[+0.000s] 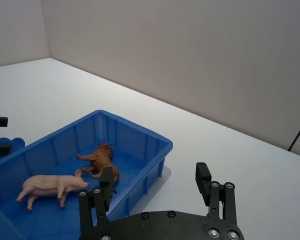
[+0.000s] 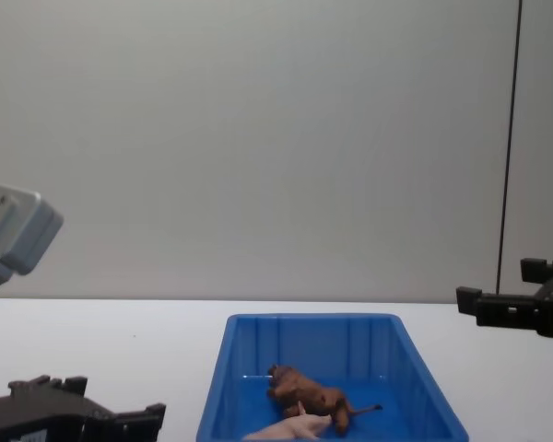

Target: Pick up the two dolls from the table and place them into the box.

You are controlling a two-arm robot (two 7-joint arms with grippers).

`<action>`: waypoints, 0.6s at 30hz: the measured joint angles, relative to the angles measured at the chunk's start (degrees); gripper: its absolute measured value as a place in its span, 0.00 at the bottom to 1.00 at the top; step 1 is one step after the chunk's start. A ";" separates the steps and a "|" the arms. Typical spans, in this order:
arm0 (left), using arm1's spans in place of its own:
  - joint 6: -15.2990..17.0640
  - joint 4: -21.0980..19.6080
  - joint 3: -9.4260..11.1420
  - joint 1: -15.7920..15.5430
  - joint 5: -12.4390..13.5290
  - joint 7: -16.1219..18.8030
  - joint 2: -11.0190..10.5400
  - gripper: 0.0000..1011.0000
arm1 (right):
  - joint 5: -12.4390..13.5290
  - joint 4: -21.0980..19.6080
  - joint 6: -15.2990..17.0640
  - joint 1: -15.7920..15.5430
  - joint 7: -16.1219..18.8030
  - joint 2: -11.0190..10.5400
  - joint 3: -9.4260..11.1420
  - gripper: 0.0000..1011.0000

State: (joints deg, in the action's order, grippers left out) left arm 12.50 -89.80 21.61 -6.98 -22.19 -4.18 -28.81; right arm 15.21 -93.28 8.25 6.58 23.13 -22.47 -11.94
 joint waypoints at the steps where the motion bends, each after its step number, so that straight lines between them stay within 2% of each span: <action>1: 0.21 0.25 -0.05 -0.13 0.00 -0.24 0.02 0.99 | 0.00 0.00 0.00 0.00 0.00 0.00 0.00 0.99; 13: 3.62 4.07 -0.75 -2.25 0.61 -4.02 0.48 0.99 | 0.00 0.00 0.00 0.00 0.00 0.00 0.00 0.99; 18: 4.43 5.14 -0.89 -2.88 0.68 -5.16 0.73 0.90 | 0.00 0.00 0.00 0.00 -0.01 0.00 0.00 0.99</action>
State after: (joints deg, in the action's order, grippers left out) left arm 16.93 -84.65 20.72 -9.86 -21.51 -9.35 -28.08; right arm 15.21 -93.28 8.26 6.58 23.12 -22.46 -11.94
